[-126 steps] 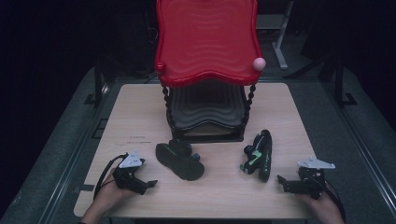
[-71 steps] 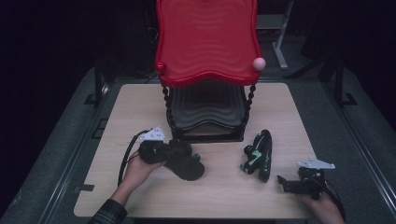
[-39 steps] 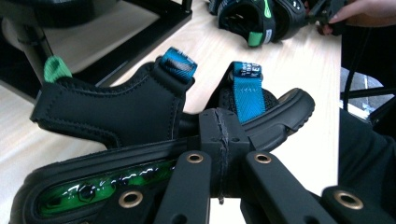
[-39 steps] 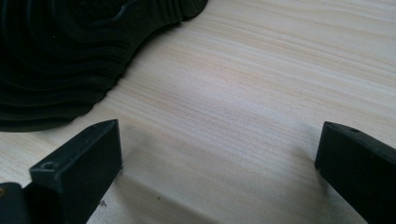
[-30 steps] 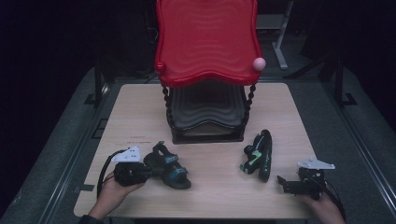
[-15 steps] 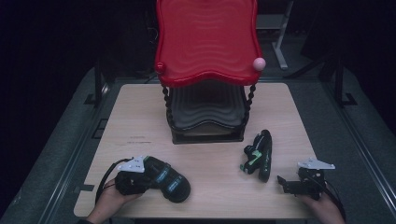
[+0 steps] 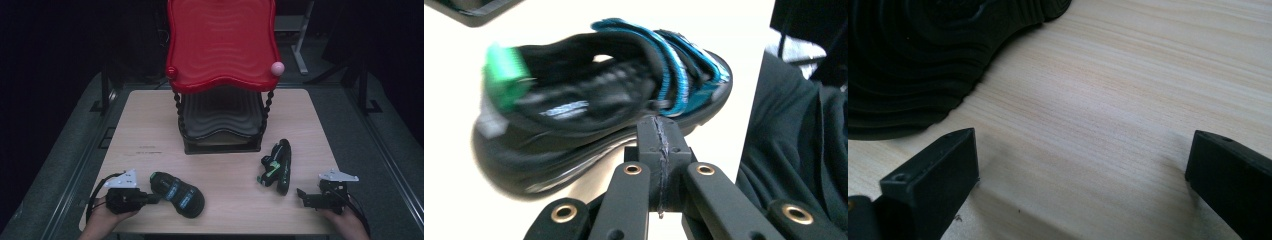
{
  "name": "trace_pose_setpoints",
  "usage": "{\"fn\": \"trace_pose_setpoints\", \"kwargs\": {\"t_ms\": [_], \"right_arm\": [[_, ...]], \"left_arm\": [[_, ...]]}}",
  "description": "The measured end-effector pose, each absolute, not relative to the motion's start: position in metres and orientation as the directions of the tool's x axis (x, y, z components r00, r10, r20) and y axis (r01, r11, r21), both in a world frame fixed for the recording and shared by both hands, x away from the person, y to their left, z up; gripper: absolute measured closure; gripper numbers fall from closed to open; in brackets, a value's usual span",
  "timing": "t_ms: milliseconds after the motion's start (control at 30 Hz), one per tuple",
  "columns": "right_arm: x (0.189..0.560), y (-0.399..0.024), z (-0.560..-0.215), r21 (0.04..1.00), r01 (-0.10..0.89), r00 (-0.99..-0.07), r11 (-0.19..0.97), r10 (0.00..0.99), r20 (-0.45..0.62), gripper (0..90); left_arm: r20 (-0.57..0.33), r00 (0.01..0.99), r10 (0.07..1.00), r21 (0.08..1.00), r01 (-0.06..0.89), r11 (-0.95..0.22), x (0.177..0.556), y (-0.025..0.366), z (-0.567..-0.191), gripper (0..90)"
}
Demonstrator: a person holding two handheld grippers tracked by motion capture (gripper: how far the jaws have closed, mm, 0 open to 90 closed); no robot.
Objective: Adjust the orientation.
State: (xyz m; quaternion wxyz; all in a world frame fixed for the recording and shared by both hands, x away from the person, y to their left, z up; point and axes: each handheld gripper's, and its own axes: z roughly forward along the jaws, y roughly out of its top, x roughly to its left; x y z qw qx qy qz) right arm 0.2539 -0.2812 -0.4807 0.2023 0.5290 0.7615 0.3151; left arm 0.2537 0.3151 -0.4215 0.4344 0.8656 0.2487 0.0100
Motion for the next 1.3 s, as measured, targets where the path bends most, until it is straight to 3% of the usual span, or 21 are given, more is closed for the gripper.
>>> {"fn": "trace_pose_setpoints", "kwargs": {"t_ms": [467,833,1300], "right_arm": [[0.254,-0.281,-0.481,0.694,0.678,-0.360,0.242,0.933,0.026,0.1],[0.254,-0.281,-0.481,0.695,0.676,-0.363,0.244,0.932,0.026,0.1],[0.254,-0.281,-0.481,0.694,0.677,-0.362,0.244,0.932,0.026,0.1]], "left_arm": [[-0.112,0.816,0.568,0.797,0.415,-0.439,0.300,0.337,-0.420,90.0],[-0.115,0.824,0.555,0.748,0.440,-0.498,0.356,0.300,-0.443,90.0],[-0.145,0.835,0.531,0.704,0.464,-0.538,0.347,0.305,-0.453,90.0]]}}
